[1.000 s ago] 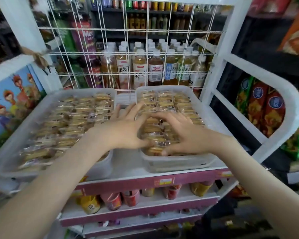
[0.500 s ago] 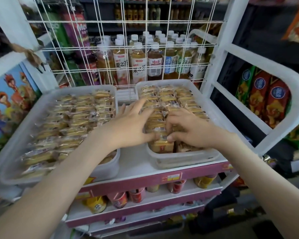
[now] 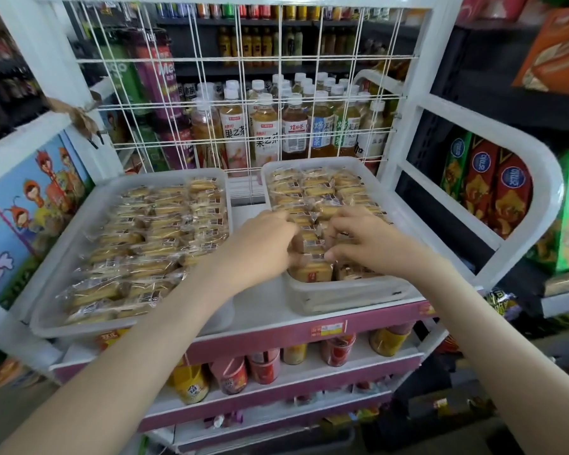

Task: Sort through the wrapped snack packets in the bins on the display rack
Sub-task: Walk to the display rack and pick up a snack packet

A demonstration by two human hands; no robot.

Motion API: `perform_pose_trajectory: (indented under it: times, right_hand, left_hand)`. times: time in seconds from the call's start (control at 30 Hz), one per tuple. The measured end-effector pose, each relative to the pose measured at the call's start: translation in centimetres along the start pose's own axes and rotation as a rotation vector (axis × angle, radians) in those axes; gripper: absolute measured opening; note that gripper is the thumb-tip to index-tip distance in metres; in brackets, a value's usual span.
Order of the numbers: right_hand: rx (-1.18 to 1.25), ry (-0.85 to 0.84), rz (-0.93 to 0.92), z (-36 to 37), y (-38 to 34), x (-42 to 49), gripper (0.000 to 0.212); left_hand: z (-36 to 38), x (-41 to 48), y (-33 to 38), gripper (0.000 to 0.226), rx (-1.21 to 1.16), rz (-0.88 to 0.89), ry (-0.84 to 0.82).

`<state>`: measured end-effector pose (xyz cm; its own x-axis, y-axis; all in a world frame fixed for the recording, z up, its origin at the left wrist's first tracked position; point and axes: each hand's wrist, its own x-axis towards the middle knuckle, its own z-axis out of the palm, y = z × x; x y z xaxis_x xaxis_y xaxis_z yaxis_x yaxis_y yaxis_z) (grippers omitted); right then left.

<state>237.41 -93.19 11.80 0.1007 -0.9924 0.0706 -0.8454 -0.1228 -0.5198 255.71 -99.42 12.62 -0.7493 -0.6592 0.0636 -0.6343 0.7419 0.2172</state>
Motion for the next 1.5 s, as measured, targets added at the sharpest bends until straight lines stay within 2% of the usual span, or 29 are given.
perform_pose_trajectory:
  times: [0.17, 0.33, 0.47, 0.57, 0.7, 0.87, 0.93, 1.0, 1.03, 1.07, 1.13, 1.2, 1.27, 1.4, 1.5]
  right_hand:
    - [0.000, 0.004, 0.007, -0.1, 0.8, -0.4, 0.011]
    - [0.077, 0.203, -0.022, -0.6, 0.3, -0.9, 0.019]
    - [0.337, 0.356, -0.032, -0.9, -0.9, -0.7, 0.009]
    - [0.488, 0.331, -0.095, -0.8, -1.6, -0.6, 0.014]
    - [0.582, 0.387, -0.144, -0.6, -2.1, -0.1, 0.019]
    - [0.880, 0.512, -0.098, -1.0, -4.2, 0.9, 0.015]
    - [0.949, 0.571, -0.071, -0.9, -5.0, 1.7, 0.019]
    - [1.011, 0.624, -0.053, -0.8, -5.8, 2.3, 0.018]
    - [1.037, 0.652, -0.046, -0.7, -6.1, 2.6, 0.016]
    - [1.063, 0.677, -0.042, -0.5, -6.4, 2.8, 0.014]
    - [1.074, 0.719, -0.045, 0.0, -6.9, 2.9, 0.012]
    - [1.042, 0.719, -0.091, 0.5, -7.4, 2.7, 0.011]
    - [0.989, 0.638, -0.210, 1.2, -7.6, 2.3, 0.002]
    - [0.790, 0.449, -0.379, 2.9, -7.4, 1.7, 0.042]
    - [0.687, 0.470, -0.428, 3.6, -7.3, 1.6, 0.057]
  left_hand:
    - [0.0, -0.1, 0.9, 0.013, 0.033, -0.018, 0.062]
    - [-0.4, -0.7, 1.4, 0.008, -0.203, -0.092, 0.142]
    - [-1.8, -0.5, 1.8, 0.010, -0.401, -0.127, 0.302]
    - [-2.3, -0.4, 1.7, 0.020, -0.439, -0.137, 0.373]
    - [-2.6, -0.6, 1.6, 0.008, -0.497, -0.125, 0.480]
    - [-3.6, -1.1, 1.5, 0.007, -0.804, -0.138, 0.615]
    - [-3.9, -1.6, 1.5, 0.028, -1.008, -0.150, 0.558]
    - [-3.9, -1.9, 1.3, 0.057, -1.049, -0.191, 0.419]
    - [-3.8, -2.2, 1.4, 0.056, -1.029, -0.198, 0.366]
    - [-3.7, -2.4, 1.5, 0.044, -1.035, -0.191, 0.356]
    - [-3.5, -2.7, 1.8, 0.020, -1.163, -0.184, 0.417]
    - [-3.3, -2.8, 1.5, 0.017, -1.334, -0.196, 0.482]
    - [-3.2, -2.9, 1.1, 0.025, -1.494, -0.203, 0.513]
    - [-3.1, -3.1, 0.5, 0.034, -1.651, -0.182, 0.519]
    - [-2.8, -3.3, 0.4, 0.034, -1.555, -0.177, 0.563]
